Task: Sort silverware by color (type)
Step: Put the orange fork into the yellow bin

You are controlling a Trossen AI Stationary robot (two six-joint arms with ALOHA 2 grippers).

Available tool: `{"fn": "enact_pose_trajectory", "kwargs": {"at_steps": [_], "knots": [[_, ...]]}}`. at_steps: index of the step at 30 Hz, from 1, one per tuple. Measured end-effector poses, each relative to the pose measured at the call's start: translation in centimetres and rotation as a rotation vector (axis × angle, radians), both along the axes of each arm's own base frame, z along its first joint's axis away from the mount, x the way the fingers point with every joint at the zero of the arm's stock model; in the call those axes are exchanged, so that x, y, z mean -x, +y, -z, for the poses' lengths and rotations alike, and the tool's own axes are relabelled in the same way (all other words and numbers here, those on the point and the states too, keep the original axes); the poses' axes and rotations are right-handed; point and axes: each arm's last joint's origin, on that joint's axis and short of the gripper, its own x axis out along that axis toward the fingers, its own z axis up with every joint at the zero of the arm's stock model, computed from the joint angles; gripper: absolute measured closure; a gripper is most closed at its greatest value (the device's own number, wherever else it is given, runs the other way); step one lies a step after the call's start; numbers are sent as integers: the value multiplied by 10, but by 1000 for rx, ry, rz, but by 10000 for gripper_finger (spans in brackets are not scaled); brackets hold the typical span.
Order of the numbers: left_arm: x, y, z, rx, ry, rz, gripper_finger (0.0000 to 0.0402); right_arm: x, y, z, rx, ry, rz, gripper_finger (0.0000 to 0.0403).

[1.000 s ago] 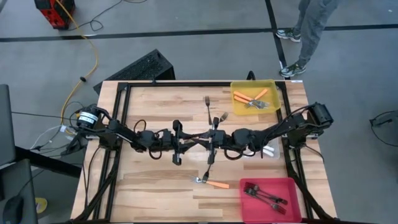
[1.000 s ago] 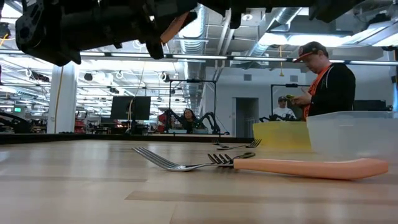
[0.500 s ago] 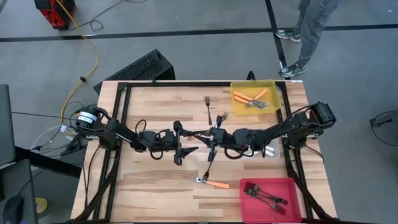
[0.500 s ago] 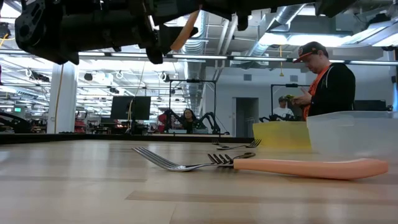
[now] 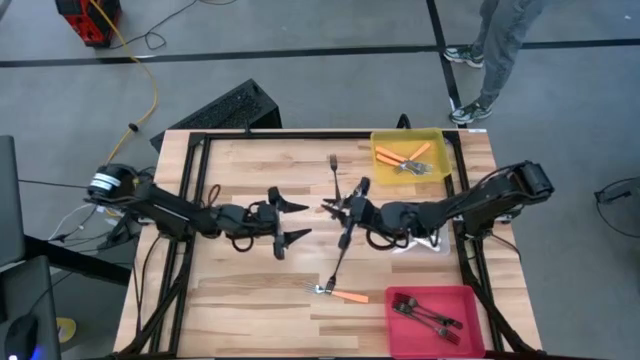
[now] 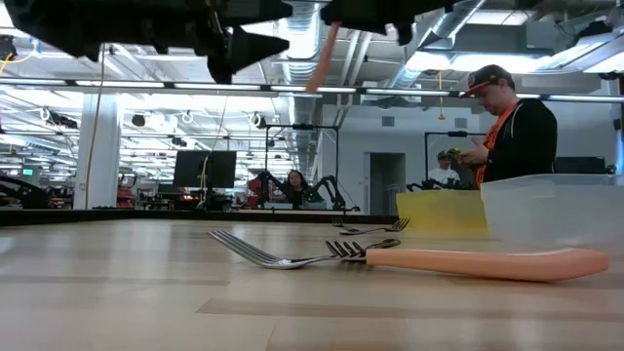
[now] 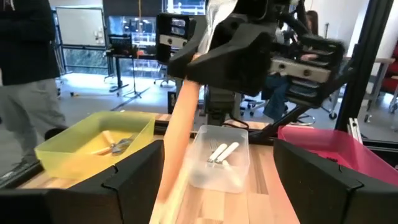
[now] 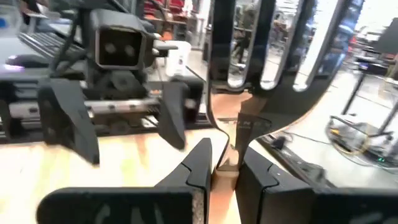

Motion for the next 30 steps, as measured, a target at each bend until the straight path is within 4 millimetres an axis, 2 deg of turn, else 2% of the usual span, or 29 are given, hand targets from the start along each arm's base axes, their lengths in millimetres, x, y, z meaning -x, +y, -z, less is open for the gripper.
{"fn": "enact_pose_trajectory", "kwargs": {"at_steps": [6,14,23,30], "knots": [[22,7,-26,2,-3,-51,116,31,-11,-28,16,52,58,338],[47,24,-48,31,-1,-101,116,70,-47,-49,38,151,186,338],[54,44,-52,96,1,-74,116,90,-74,-49,11,271,119,338],[55,58,-50,132,11,-83,116,94,-91,-41,-15,354,186,338]]}}
